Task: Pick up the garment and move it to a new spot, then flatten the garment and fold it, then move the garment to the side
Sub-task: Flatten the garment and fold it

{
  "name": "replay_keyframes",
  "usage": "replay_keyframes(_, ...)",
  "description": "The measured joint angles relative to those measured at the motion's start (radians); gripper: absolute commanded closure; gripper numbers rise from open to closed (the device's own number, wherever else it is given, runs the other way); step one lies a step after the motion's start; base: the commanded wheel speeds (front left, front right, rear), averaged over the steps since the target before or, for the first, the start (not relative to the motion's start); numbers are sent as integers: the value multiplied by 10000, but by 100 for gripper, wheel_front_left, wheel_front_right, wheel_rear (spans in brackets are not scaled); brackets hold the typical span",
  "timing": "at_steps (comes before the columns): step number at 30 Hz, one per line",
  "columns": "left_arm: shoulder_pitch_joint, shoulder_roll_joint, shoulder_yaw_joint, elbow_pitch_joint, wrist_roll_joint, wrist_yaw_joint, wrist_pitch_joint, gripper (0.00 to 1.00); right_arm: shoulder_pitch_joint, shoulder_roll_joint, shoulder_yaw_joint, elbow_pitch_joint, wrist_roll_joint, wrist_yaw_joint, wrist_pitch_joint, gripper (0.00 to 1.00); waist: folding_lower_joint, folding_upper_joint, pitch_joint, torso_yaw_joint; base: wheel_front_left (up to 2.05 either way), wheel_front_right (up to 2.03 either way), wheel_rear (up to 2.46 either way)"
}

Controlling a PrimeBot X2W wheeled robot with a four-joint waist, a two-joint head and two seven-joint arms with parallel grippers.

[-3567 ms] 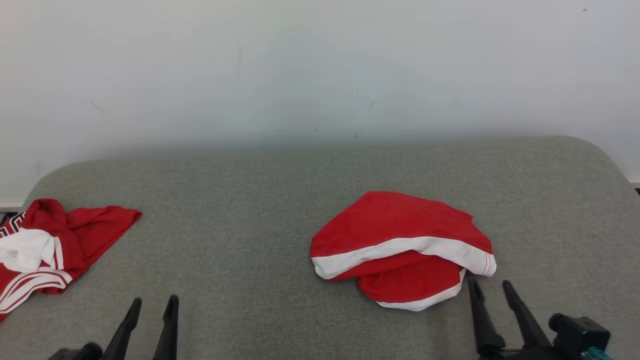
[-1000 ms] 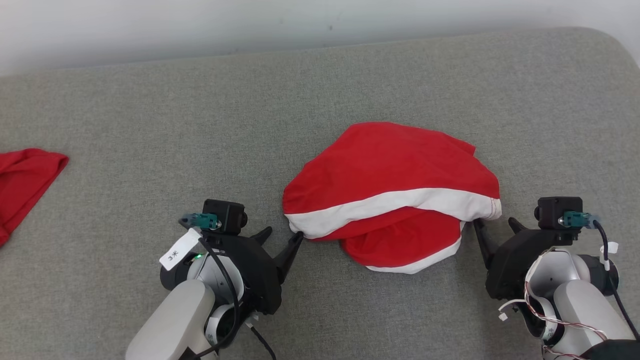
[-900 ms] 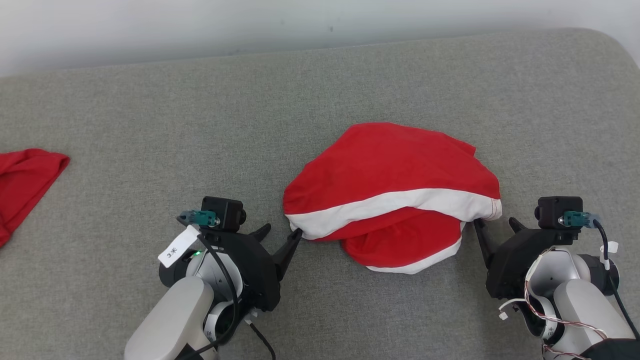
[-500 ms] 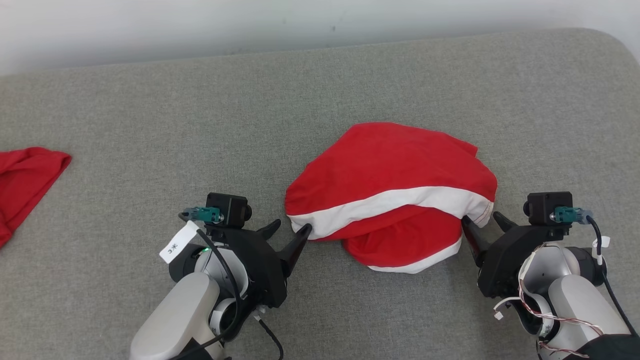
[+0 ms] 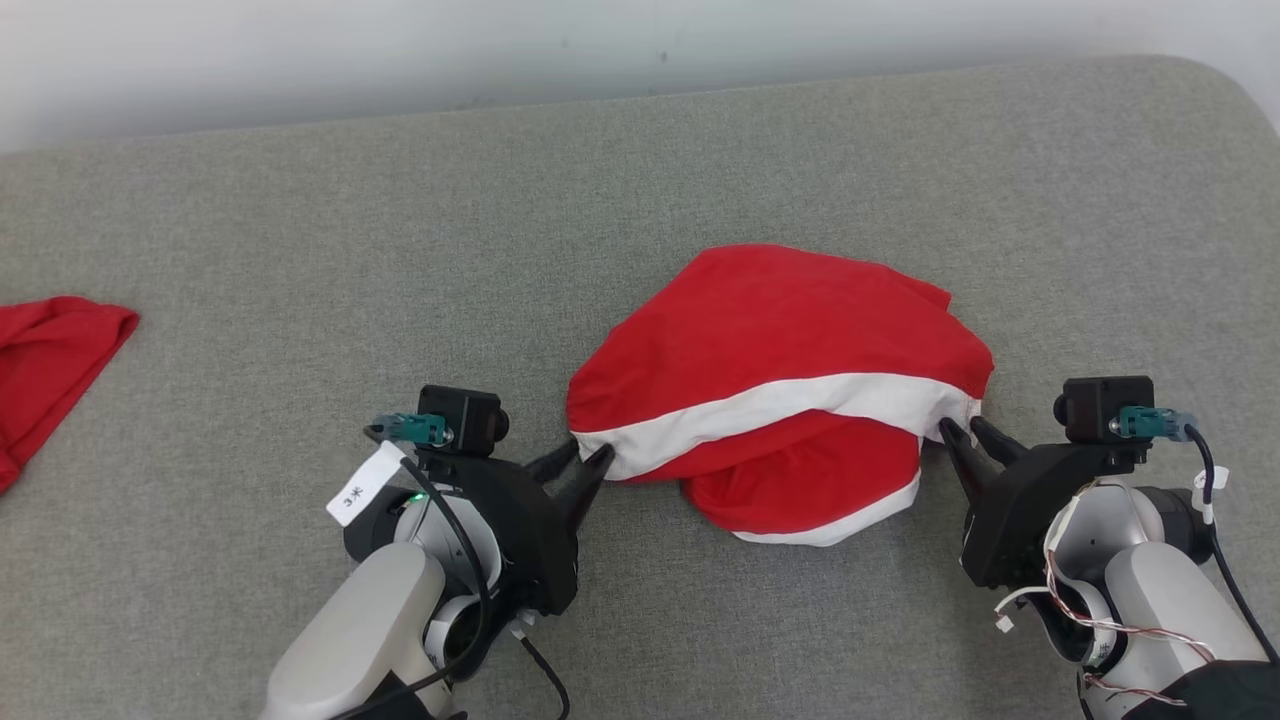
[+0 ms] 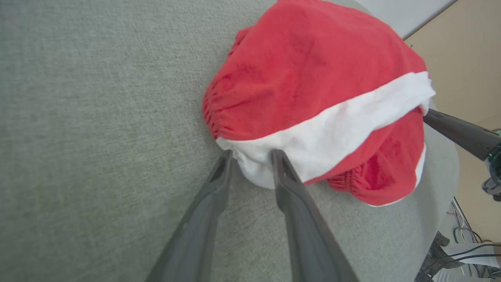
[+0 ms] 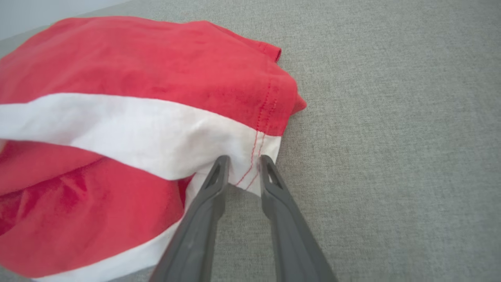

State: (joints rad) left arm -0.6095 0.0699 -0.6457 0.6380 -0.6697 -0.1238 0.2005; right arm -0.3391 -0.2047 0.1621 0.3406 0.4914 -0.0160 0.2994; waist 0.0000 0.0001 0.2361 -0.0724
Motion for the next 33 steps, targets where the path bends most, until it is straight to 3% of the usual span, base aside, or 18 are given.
replay_keyframes(1, -2, 0, -50, 25, 0, -2, -2, 51, 3, 4, -21, 54, 19, 0, 2, 40, 0, -1, 0, -2, 0, 0, 0)
replay_keyframes(2, -8, -2, -81, 44, 0, -6, -6, 24, 9, 4, -42, 90, 25, 0, 2, 13, 0, -1, 0, -4, 0, 0, 0)
replay_keyframes(3, -24, -2, -107, 73, 0, -8, -54, 6, 12, 17, -86, 117, 84, 0, 0, 0, 0, -1, 3, -6, 0, 0, 0)
replay_keyframes(4, -61, 4, -144, 100, 0, -8, -88, 0, 12, 27, -128, 142, 146, 0, 2, 0, 0, -1, 7, -7, 0, 0, 0)
replay_keyframes(17, -361, 196, -604, 128, -17, -10, -251, 0, -7, 370, -288, 477, 899, 424, 82, 0, 0, -1, 175, 28, 0, 0, 0)
replay_keyframes(18, -364, 209, -642, 127, -33, -10, -255, 0, -16, 382, -288, 489, 959, 435, 81, 25, 0, -1, 181, 30, 0, 0, 0)
replay_keyframes(19, -370, 226, -692, 125, -77, -10, -265, 10, -22, 382, -284, 495, 980, 472, 73, 47, 0, -1, 188, 32, 0, 0, 0)
replay_keyframes(20, -379, 238, -738, 123, -155, -10, -267, 25, -30, 382, -286, 495, 980, 529, 46, 61, 0, 0, 194, 32, 0, 0, 0)
replay_keyframes(21, -393, 247, -788, 117, -230, -10, -316, 49, -45, 389, -282, 500, 980, 531, 15, 69, 0, 0, 199, 31, 0, 0, 0)
replay_keyframes(23, -435, 255, -871, 82, -291, -10, -357, 60, -110, 383, -249, 520, 974, 600, -17, 89, 0, -1, 204, 24, 0, 0, 0)
replay_keyframes(24, -473, 265, -922, 40, -324, -10, -405, 73, -157, 380, -240, 527, 970, 602, -54, 100, 0, 0, 203, 19, 0, 0, 0)
replay_keyframes(25, -515, 265, -941, 4, -359, -10, -443, 94, -197, 368, -234, 537, 966, 606, -96, 100, 0, -1, 198, 12, 0, 0, 0)
replay_keyframes(27, -575, 282, -993, -33, -437, -10, -575, 100, -232, 328, -188, 616, 913, 652, -125, 100, 0, 0, 157, -7, 0, 0, 0)
replay_keyframes(33, -560, 426, -1327, -79, -748, -10, -805, 100, -184, 173, -211, 679, 859, 742, -405, 100, 0, -1, -134, -52, 0, 0, 0)
